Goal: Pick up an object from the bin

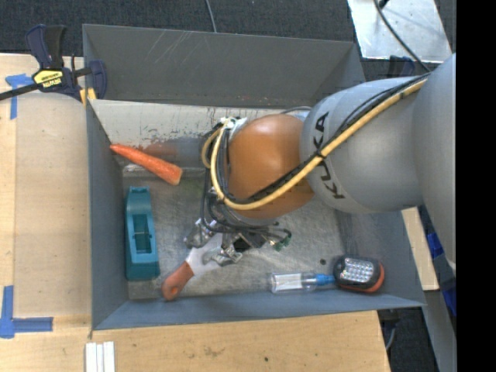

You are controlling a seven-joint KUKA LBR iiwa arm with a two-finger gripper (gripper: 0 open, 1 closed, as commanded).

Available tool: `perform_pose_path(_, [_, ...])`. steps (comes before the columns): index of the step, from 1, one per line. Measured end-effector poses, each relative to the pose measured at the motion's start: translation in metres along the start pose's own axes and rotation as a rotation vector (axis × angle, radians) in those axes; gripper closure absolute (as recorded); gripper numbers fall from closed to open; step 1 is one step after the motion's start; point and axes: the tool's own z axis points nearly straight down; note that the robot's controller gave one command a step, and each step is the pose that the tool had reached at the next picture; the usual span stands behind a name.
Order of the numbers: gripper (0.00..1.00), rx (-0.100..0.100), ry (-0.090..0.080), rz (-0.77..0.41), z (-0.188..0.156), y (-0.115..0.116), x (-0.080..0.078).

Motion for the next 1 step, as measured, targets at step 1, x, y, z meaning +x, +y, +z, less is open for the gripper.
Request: perform_pose_path(1, [1.0,-0.002,0.005,0.001,-0.0088,0.0005,0.0011])
